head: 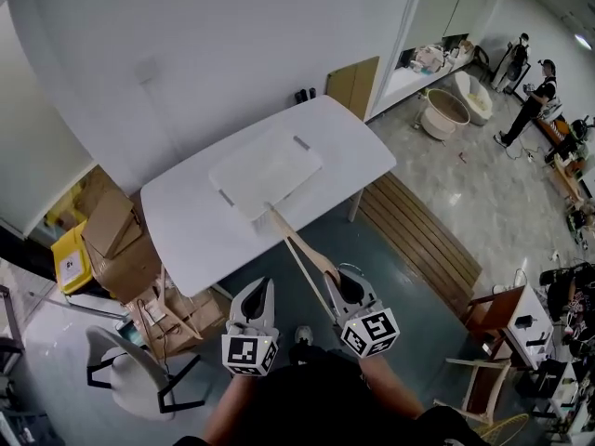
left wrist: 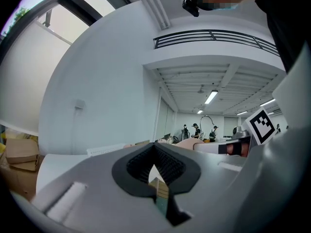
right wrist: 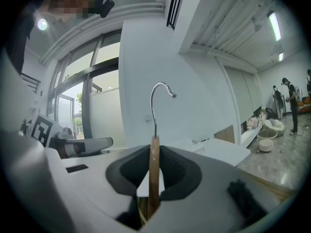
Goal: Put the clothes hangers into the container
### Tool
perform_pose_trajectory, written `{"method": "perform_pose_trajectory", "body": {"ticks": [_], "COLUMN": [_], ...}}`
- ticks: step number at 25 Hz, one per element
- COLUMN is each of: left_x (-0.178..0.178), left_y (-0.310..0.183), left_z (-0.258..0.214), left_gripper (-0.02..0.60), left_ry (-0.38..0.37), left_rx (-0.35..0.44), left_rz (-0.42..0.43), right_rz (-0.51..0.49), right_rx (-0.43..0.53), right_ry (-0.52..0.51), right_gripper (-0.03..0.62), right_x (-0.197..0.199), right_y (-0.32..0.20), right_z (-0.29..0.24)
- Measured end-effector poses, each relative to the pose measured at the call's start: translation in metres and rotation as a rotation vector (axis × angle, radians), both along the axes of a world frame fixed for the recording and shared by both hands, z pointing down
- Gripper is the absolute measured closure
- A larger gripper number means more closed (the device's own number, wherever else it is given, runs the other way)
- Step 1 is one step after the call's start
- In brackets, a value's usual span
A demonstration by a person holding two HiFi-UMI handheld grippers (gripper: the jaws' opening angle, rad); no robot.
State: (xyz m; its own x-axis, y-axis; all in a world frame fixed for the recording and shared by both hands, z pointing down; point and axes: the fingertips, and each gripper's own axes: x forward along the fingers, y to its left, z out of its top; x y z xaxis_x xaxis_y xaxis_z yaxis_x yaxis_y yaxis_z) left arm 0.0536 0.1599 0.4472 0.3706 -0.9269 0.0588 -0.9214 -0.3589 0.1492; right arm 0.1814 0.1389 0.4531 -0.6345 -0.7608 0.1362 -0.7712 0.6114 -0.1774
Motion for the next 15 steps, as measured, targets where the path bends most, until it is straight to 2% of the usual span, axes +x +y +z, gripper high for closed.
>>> {"method": "perform_pose_trajectory", "body": {"ticks": [6, 15], "left_x": [0.011, 0.020], "left_y": [-0.047, -0.079], "left_z": [0.003, 0.009], "left_gripper": [0.577, 0.577], "left_ry": [-0.003, -0.028], "left_rx": [-0.005, -0.020], "left_rz": [-0.036, -0.082], "right_rz": [-0.036, -0.087], "right_rx": [-0.002, -0.013], "right_ry": [-0.012, -0.013], "right_gripper": [0.531, 0.531], "right_x": [0.009, 0.016], "right_y": [-0.048, -0.090], "right_z": [0.005, 0.012]}}
